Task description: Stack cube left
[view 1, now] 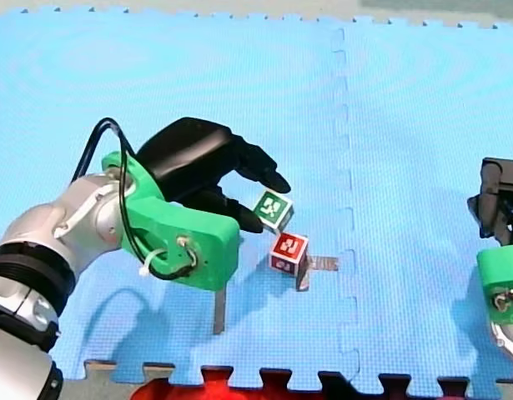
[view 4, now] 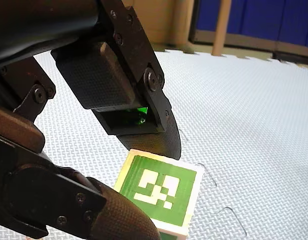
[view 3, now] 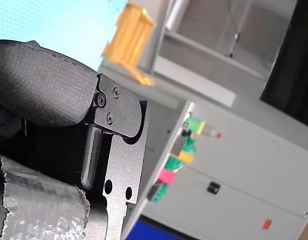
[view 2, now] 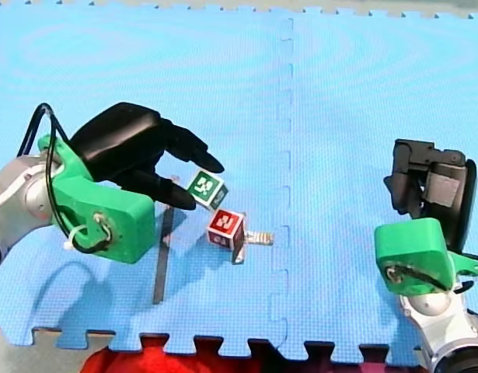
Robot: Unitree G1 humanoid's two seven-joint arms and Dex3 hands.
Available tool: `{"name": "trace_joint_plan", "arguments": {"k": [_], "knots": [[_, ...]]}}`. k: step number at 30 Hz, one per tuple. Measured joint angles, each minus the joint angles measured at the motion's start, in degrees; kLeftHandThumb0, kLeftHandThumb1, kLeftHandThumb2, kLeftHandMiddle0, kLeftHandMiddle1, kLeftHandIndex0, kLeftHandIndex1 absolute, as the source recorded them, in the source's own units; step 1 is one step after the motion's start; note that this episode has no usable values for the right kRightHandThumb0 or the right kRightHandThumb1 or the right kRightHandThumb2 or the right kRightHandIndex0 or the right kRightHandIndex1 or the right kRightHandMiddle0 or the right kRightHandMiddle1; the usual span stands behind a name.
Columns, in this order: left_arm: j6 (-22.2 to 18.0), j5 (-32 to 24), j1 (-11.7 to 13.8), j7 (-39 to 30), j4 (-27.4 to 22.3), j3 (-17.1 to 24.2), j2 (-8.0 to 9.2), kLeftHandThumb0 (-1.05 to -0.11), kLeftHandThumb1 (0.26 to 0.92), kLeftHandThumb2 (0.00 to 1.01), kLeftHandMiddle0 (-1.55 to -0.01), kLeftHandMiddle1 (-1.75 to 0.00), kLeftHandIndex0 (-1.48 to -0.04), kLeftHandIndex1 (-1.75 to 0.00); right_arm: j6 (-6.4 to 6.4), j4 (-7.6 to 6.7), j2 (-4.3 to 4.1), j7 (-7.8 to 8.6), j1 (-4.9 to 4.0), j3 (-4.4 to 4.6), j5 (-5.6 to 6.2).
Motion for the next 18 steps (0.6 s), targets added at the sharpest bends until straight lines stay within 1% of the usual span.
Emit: {"name": "trace_joint_plan", "arguments": {"k": [5, 9, 12, 18], "knots": [[0.4, 0.1, 0.0, -0.6, 0.0, -0.7, -0.79, -0.493, 0.775, 0.0, -0.97, -1.75, -1.33, 0.0, 0.34, 0.15, 0.05, -0.32, -0.19, 0.01, -0.08], [1.5, -0.7, -0.2, -4.1, 0.0, -0.7, -1.39, -0.496, 0.777, 0.0, -0.97, -1.75, -1.33, 0.0, 0.79, 0.29, 0.09, -0.82, -0.36, 0.14, -0.24], [2.5, -1.3, -0.2, -5.6, -0.1, -0.5, -1.81, -0.499, 0.779, 0.0, -0.97, -1.75, -1.33, 0.0, 0.85, 0.45, 0.13, -0.95, -0.49, 0.27, -0.24], [3.0, -1.6, -0.2, -6.6, 0.0, -0.5, -2.41, -0.503, 0.781, 0.0, -0.96, -1.75, -1.33, 0.0, 0.85, 0.92, 0.16, -1.07, -0.77, 0.4, -0.22]]}}
